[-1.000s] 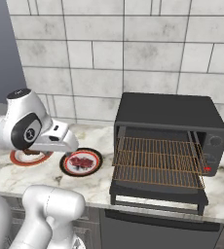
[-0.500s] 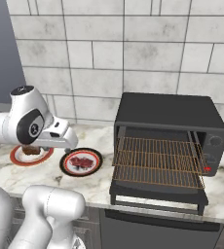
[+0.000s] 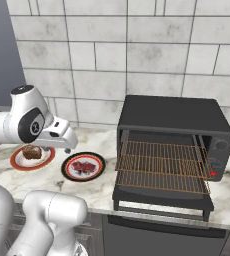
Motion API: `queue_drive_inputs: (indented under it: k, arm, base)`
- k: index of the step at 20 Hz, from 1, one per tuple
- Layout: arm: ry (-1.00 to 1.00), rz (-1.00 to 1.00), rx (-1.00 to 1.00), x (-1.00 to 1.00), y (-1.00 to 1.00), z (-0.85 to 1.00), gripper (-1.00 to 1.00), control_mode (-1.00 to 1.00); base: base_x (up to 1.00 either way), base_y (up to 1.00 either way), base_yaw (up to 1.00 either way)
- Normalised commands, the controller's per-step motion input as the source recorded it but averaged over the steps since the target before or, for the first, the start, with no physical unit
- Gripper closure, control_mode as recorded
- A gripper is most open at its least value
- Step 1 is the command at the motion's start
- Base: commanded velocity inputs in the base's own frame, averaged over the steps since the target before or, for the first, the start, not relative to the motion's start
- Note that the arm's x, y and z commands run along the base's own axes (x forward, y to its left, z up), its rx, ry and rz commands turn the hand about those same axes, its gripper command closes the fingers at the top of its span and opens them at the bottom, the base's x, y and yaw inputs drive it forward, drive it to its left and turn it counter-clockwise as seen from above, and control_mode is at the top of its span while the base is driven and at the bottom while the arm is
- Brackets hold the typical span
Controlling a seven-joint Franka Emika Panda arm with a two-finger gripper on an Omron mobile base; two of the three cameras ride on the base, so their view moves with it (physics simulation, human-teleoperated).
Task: Open the toaster oven door. Place the bread on the bottom rack in the toaster oven and place the steak on the top rack.
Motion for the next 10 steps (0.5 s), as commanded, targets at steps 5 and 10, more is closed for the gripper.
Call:
queue_drive_inputs:
  k: [5,10]
  arm:
    - [0.00,-0.02,0.00,0.15,0.14,-0.03,-1.00,-1.00]
    - [0.00,-0.02,0.00,0.16,0.16,-0.06,-1.00,-1.00]
  base:
    - [0.00,0.00,0.00]
    - [0.00,0.00,0.00]
